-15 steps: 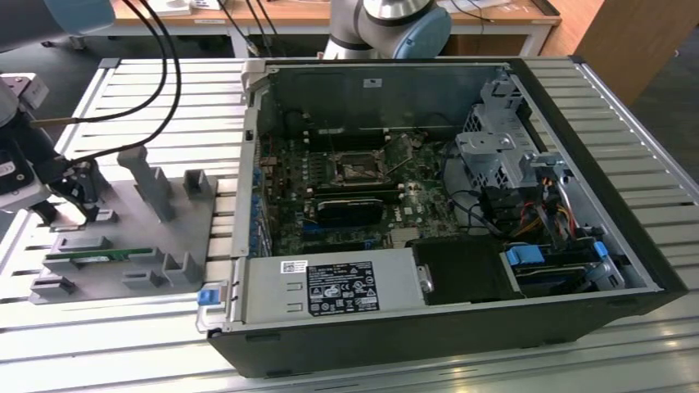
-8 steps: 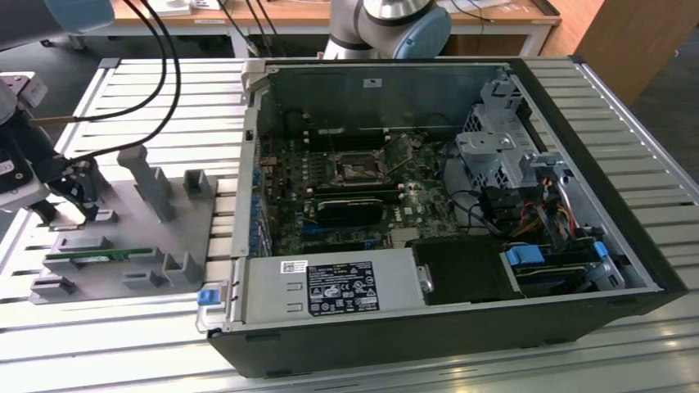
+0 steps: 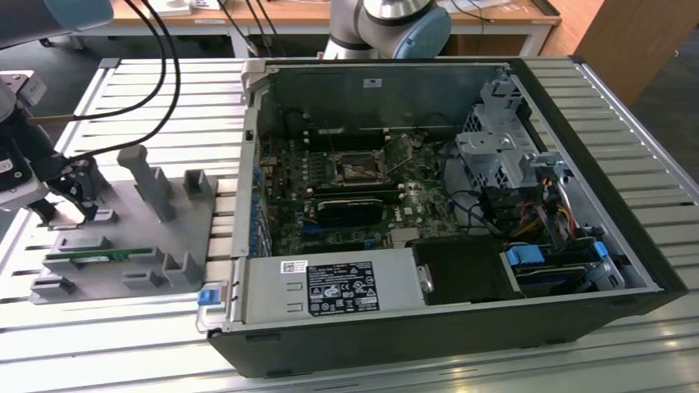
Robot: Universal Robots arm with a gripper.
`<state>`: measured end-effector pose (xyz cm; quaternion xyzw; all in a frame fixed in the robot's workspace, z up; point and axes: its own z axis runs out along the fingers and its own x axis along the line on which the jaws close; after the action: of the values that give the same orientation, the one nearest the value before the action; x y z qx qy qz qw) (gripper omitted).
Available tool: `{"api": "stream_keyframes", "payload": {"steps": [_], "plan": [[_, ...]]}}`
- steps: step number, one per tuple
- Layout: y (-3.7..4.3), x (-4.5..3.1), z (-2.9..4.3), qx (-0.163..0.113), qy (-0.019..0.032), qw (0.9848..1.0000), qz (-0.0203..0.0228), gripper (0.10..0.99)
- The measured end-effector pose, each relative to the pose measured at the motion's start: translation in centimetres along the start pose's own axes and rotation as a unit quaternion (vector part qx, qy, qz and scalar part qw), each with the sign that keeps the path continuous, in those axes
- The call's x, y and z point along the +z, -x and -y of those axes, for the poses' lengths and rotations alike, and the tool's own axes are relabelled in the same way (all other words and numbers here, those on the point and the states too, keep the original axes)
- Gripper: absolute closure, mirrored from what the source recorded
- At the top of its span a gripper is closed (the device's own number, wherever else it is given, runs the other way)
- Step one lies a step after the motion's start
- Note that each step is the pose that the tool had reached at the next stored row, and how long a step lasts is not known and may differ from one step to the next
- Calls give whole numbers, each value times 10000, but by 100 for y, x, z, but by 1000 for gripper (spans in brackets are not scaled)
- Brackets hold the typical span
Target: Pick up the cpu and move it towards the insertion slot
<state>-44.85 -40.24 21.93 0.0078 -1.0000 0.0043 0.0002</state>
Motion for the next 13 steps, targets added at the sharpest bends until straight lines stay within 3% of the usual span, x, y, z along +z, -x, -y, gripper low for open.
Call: {"api": "stream_keyframes", "payload": {"steps": [13], "plan": [[0, -48, 0, 0, 0, 10000, 0, 541]]}}
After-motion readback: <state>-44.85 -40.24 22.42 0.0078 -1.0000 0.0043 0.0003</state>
